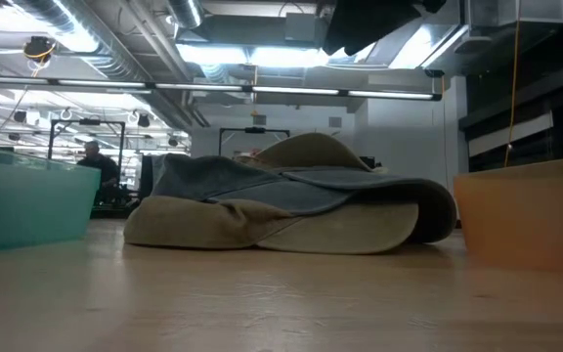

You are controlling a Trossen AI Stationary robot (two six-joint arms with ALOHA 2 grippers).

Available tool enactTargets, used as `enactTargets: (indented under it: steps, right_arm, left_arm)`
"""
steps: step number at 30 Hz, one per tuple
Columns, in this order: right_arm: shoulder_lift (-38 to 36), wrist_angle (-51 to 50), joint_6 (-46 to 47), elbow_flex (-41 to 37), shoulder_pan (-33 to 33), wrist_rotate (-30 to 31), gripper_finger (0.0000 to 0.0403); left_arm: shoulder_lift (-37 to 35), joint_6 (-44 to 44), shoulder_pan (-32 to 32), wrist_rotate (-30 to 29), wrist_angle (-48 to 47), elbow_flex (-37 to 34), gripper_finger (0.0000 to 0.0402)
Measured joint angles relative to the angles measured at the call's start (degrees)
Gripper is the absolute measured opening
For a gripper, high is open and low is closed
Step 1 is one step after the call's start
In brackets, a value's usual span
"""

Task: Pick & Place hat
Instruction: Put the brown cap into the blue bin

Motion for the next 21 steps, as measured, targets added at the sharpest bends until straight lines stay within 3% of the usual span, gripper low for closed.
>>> enactTargets:
  steps: [14,18,21]
  right_arm:
    - [0.07,-3.29,-3.45,-4.18,-4.57,-0.79,0.0222]
    - [0.07,-2.01,-3.59,-6.79,-7.30,-4.00,0.0222]
    - [0.06,3.28,-6.98,-8.28,-8.88,-7.57,0.0222]
  left_arm:
    - [-8.04,14.03,0.01,-40.70,-0.19,2.60,0.0201]
    - [-8.19,14.94,0.50,-46.67,-0.38,2.01,0.0201]
    - [-8.18,13.85,2.37,-46.75,-1.75,0.31,0.0201]
